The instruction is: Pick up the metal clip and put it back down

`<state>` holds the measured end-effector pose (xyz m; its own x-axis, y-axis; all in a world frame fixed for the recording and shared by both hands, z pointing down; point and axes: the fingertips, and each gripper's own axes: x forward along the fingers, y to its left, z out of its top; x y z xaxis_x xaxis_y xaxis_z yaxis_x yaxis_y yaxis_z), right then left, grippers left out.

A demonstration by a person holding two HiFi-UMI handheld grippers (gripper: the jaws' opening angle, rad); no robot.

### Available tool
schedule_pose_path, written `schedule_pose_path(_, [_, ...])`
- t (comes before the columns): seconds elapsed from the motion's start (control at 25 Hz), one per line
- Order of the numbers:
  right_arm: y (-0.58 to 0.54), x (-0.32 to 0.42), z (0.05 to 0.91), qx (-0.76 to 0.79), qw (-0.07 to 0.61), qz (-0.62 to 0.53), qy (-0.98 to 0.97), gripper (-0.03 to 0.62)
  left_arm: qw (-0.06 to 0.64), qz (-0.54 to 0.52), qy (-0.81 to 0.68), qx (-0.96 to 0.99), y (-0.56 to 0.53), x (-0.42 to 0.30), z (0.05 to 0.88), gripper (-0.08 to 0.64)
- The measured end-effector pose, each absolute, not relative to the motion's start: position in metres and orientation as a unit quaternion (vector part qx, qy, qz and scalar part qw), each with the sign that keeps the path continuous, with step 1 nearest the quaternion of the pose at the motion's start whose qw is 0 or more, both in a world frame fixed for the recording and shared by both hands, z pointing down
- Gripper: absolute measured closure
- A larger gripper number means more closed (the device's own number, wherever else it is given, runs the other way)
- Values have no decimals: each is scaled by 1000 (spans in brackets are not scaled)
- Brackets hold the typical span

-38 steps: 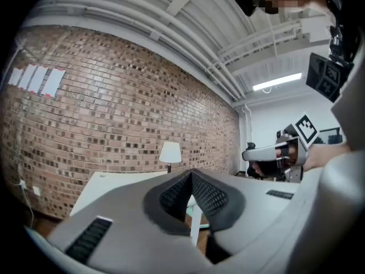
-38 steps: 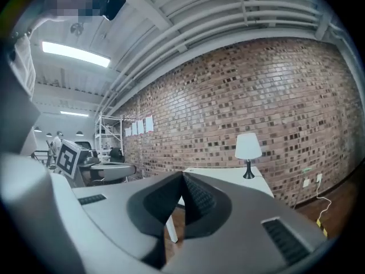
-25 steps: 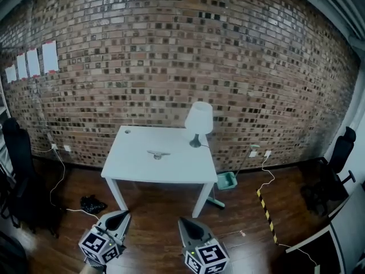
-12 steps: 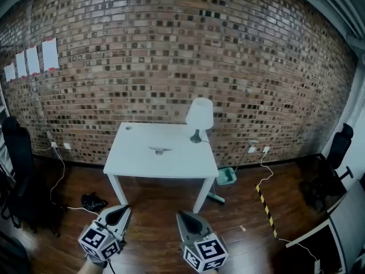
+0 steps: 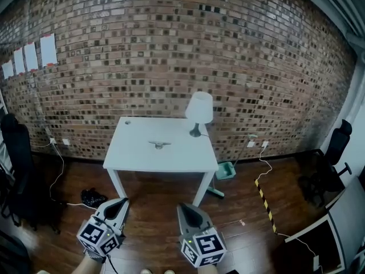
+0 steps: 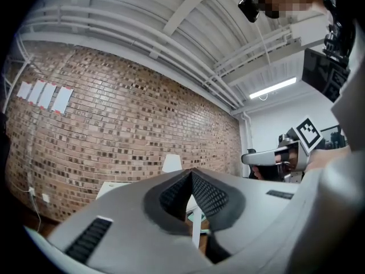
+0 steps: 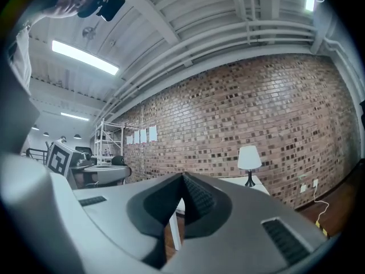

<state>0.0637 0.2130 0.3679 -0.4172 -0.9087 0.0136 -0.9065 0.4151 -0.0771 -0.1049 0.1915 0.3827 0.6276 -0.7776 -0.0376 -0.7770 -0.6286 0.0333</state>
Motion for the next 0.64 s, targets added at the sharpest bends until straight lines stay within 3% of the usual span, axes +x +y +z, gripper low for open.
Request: schedule_pose_path(0.64, [208,65,364,-533,14,-24,846,614,3,-2,-413,911,188,-89,385,559])
